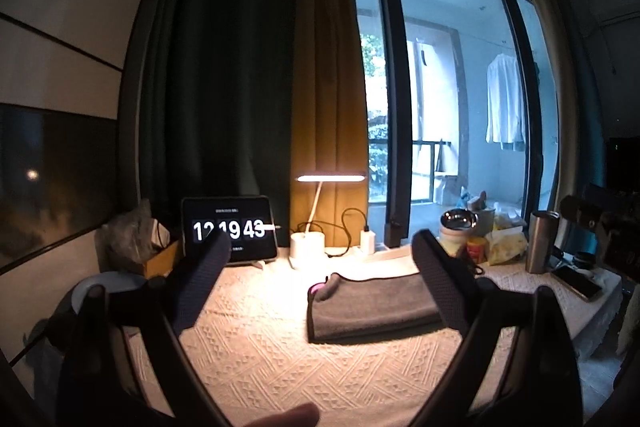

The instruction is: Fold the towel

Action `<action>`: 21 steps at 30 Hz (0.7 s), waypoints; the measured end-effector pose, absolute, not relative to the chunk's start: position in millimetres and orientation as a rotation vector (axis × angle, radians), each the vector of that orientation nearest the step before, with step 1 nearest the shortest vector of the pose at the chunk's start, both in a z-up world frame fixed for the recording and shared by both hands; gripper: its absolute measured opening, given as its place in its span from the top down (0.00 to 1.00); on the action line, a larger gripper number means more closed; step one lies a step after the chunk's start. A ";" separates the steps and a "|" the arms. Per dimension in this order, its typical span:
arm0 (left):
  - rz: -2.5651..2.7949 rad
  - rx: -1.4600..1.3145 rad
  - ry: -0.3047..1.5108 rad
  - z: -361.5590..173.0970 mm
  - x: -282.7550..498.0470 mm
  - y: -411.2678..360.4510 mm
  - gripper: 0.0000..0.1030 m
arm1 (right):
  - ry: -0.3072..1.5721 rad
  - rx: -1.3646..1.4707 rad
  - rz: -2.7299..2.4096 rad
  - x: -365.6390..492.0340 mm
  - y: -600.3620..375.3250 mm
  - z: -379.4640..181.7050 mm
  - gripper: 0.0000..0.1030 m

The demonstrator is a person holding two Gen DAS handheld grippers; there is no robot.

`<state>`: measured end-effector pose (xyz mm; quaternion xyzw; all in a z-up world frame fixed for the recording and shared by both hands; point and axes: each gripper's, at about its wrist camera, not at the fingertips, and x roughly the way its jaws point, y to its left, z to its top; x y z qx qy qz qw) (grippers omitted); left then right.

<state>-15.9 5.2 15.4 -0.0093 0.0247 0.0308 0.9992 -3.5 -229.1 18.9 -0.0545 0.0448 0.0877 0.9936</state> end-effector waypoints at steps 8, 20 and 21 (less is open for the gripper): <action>0.055 -0.021 0.058 14.1 -17.2 4.8 0.09 | 0.093 -0.116 0.186 -4.5 -226.2 18.4 0.44; 0.062 -0.018 0.059 13.2 -19.6 2.1 0.09 | 0.119 -0.107 0.210 -1.5 -225.1 17.7 0.44; 0.061 -0.018 0.060 13.1 -19.7 2.0 0.09 | 0.121 -0.106 0.210 -1.0 -225.1 17.2 0.44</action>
